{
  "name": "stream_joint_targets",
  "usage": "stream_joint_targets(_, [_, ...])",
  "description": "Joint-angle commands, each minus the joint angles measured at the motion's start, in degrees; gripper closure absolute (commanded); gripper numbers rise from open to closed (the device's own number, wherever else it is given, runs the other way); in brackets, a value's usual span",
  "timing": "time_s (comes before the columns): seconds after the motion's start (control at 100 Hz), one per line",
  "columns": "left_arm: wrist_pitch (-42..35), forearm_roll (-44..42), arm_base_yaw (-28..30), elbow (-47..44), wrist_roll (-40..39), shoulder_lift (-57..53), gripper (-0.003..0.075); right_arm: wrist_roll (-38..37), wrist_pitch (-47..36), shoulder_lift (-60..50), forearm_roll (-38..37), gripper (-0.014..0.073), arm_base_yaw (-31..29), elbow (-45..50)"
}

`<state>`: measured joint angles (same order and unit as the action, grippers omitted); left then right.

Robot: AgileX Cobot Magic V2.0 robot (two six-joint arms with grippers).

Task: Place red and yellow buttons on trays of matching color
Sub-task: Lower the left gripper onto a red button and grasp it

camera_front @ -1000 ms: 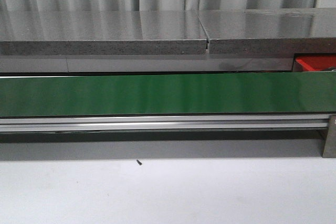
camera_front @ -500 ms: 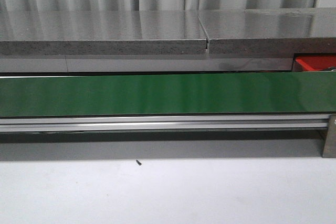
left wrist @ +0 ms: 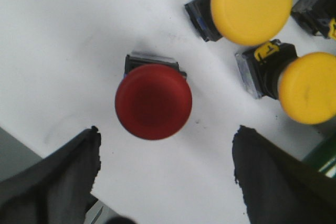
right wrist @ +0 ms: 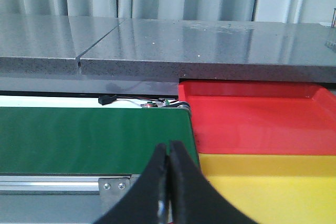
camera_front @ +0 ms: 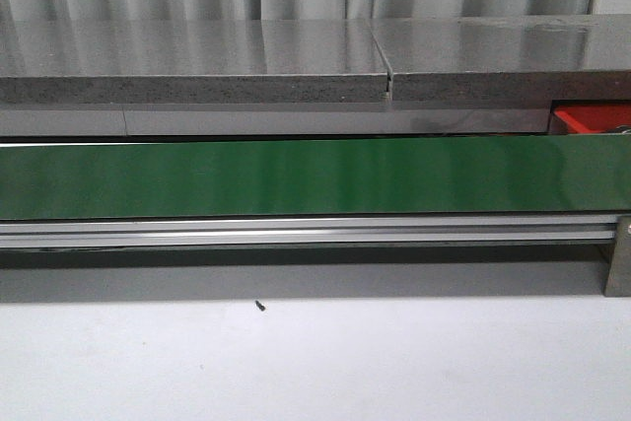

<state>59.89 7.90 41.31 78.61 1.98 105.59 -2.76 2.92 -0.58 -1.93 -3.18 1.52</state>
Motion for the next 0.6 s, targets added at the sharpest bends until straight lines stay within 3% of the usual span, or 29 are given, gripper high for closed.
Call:
stream_joint_targets(0.0, [-3.2, 1.0, 0.1, 1.3, 0.1, -1.6, 0.0209, 0.0, -4.2, -1.0, 0.1, 0.0708, -0.2, 0.0])
stream_joint_targets(0.14, [-6.4, 1.2, 0.1, 1.3, 0.1, -0.4, 0.0223, 0.0, -4.2, -1.0, 0.1, 0.0708, -0.2, 0.0])
stream_joint_targets(0.47, [-10.6, 1.2, 0.1, 1.3, 0.1, 2.7, 0.0450, 0.0, -4.2, -1.0, 0.1, 0.0708, -0.2, 0.0])
stream_joint_targets(0.59, [-11.0, 1.2, 0.1, 1.3, 0.1, 2.7, 0.0496, 0.0, -4.2, -1.0, 0.1, 0.0708, -0.2, 0.0])
